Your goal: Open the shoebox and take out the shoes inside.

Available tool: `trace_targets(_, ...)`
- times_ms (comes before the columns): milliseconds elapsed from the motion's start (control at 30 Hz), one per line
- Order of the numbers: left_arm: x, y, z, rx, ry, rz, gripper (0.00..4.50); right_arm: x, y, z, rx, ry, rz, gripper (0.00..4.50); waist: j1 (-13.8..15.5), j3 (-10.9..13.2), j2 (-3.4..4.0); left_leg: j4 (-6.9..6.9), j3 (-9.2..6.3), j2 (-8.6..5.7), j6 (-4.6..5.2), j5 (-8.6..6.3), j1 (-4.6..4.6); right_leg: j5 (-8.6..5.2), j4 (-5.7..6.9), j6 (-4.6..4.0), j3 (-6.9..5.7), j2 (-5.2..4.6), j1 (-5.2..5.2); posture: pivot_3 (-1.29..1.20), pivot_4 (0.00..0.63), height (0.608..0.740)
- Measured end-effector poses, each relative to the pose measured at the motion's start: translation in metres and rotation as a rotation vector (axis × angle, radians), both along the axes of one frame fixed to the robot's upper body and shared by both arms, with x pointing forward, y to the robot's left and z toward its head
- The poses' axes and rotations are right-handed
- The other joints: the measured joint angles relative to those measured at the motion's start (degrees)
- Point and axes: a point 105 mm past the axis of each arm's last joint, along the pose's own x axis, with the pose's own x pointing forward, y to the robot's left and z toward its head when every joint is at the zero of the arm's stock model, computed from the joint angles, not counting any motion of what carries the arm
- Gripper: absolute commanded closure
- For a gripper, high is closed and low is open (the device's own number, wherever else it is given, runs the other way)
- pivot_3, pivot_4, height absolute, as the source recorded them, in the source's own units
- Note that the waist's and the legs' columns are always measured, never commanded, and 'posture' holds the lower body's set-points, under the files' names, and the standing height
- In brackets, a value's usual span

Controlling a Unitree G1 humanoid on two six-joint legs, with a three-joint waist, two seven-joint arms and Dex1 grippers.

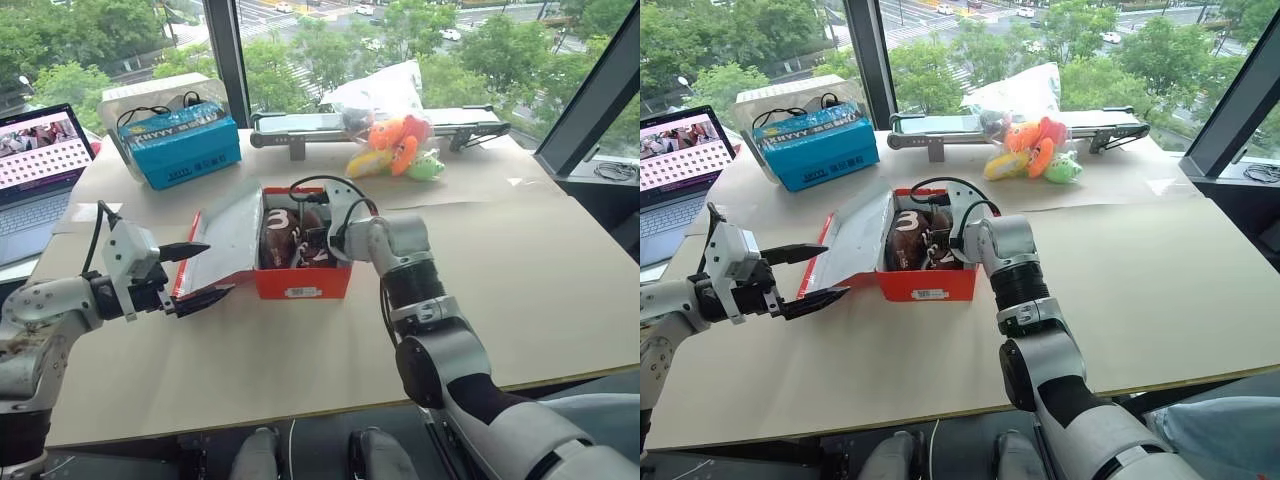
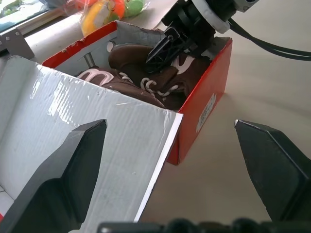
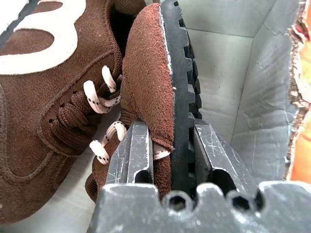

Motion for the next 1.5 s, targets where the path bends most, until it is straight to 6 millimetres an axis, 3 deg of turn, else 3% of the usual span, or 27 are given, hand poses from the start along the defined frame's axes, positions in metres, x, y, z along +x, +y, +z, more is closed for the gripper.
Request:
trace_targets(167, 0.001, 0.0, 0.0, 0.001, 0.001, -0.003, 0.0, 0.002, 0.0, 0.043, 0.059, -0.085, -0.015, 3.93, 0.0, 0.0, 0.0, -0.02, 0.0, 0.0, 0.0, 0.0, 0.0, 0.0, -0.03, 0.0, 0.0, 0.0, 0.01, 0.0, 0.15, 0.74)
trace_targets(467, 0.004, -0.004, 0.0, 0.0, 0.009, -0.023, 0.0, -0.002, -0.022, 0.051, 0.197, -0.033, -0.094, 3.93, 0.3, 0.0, 0.0, -0.02, 0.0, -0.01, 0.01, 0.0, -0.02, 0.0, -0.04, 0.0, 0.0, 0.0, 0.02, 0.0, 0.15, 0.74)
trace_targets(533, 0.004, -0.004, -0.001, 0.0, 0.011, -0.027, 0.0, 0.0, -0.043, 0.059, 0.301, -0.026, -0.143, 3.93, 0.5, 0.0, -0.01, -0.01, -0.01, -0.02, 0.01, 0.01, -0.03, 0.0, -0.04, 0.0, -0.01, -0.01, 0.04, 0.0, 0.15, 0.74)
trace_targets(633, 0.004, -0.004, -0.001, 0.001, 0.015, -0.029, 0.0, 0.003, -0.098, 0.078, 0.476, -0.078, -0.263, 3.93, 0.9, 0.0, -0.01, -0.01, 0.01, -0.04, 0.0, 0.0, -0.04, 0.01, -0.08, 0.02, 0.0, -0.03, 0.04, 0.0, 0.15, 0.74)
trace_targets(733, 0.004, -0.004, -0.002, 0.001, 0.016, -0.03, 0.0, 0.001, -0.135, 0.093, 0.624, -0.16, -0.333, 3.93, 0.6, 0.0, -0.01, -0.05, 0.0, -0.02, 0.01, 0.01, -0.02, 0.0, -0.07, 0.01, 0.0, 0.01, 0.04, 0.0, 0.15, 0.74)
trace_targets(800, 0.004, -0.005, -0.001, 0.001, 0.013, -0.035, 0.0, 0.0, -0.161, 0.084, 0.678, -0.187, -0.414, 3.93, 0.3, 0.0, -0.01, -0.07, 0.0, -0.01, 0.02, 0.01, 0.02, -0.01, -0.06, 0.01, 0.0, 0.04, 0.05, 0.0, 0.15, 0.74)
trace_targets(900, 0.007, -0.005, 0.0, -0.002, 0.014, -0.038, 0.0, -0.003, -0.189, 0.039, 0.65, -0.132, -0.523, 3.93, 0.0, 0.0, -0.01, -0.06, 0.02, -0.01, 0.04, 0.02, 0.05, 0.0, -0.02, 0.01, 0.06, 0.04, 0.05, 0.0, 0.15, 0.74)
trace_targets(967, 0.01, -0.006, 0.0, -0.003, 0.019, -0.046, 0.0, -0.004, -0.195, 0.003, 0.655, -0.053, -0.55, 3.93, -0.3, 0.0, 0.02, -0.05, 0.04, -0.03, 0.04, 0.03, 0.07, 0.0, 0.02, 0.01, 0.11, 0.05, 0.04, 0.0, 0.15, 0.74)
trace_targets(1033, 0.011, -0.008, 0.0, 0.002, 0.02, -0.058, 0.0, -0.003, -0.19, -0.021, 0.659, 0.014, -0.537, 3.93, -0.6, 0.1, 0.12, -0.05, 0.04, -0.04, 0.05, 0.03, 0.09, 0.01, 0.03, 0.01, 0.15, 0.06, 0.04, 0.0, 0.15, 0.74)
trace_targets(1133, 0.013, -0.011, 0.002, -0.001, 0.017, -0.074, 0.0, 0.004, -0.179, -0.026, 0.691, 0.023, -0.481, 3.93, -1.4, 0.1, 0.22, -0.05, 0.01, -0.03, 0.06, 0.03, 0.1, 0.01, 0.03, 0.01, 0.2, 0.14, 0.04, 0.0, 0.15, 0.74)
trace_targets(1300, 0.015, -0.011, 0.001, 0.003, 0.014, -0.081, 0.0, 0.014, -0.181, -0.032, 0.738, 0.004, -0.452, 3.93, -1.4, 0.1, 0.21, -0.03, 0.02, -0.04, 0.06, 0.04, 0.11, 0.01, 0.01, 0.02, 0.24, 0.15, 0.08, 0.0, 0.15, 0.74)
trace_targets(1367, 0.015, -0.012, 0.001, 0.003, 0.014, -0.087, 0.0, 0.016, -0.187, -0.034, 0.764, -0.004, -0.461, 2.93, -1.4, 0.1, 0.22, 0.01, 0.03, -0.04, 0.06, 0.04, 0.16, 0.04, 0.0, 0.06, 0.26, 0.14, 0.14, 0.0, 0.15, 0.74)
trace_targets(1400, 0.015, -0.012, 0.0, 0.004, 0.015, -0.089, 0.0, 0.017, -0.189, -0.035, 0.78, -0.009, -0.465, 2.81, -1.4, 0.1, 0.21, 0.01, 0.02, -0.04, 0.06, 0.03, 0.19, 0.04, 0.0, 0.06, 0.26, 0.14, 0.16, 0.0, 0.15, 0.74)
trace_targets(1500, 0.015, -0.012, 0.0, 0.004, 0.016, -0.092, 0.0, 0.019, -0.193, -0.034, 0.835, -0.024, -0.475, 1.74, -1.3, 0.1, 0.21, 0.01, 0.02, -0.04, 0.06, 0.03, 0.21, 0.04, 0.0, 0.06, 0.27, 0.14, 0.18, 0.0, 0.15, 0.74)
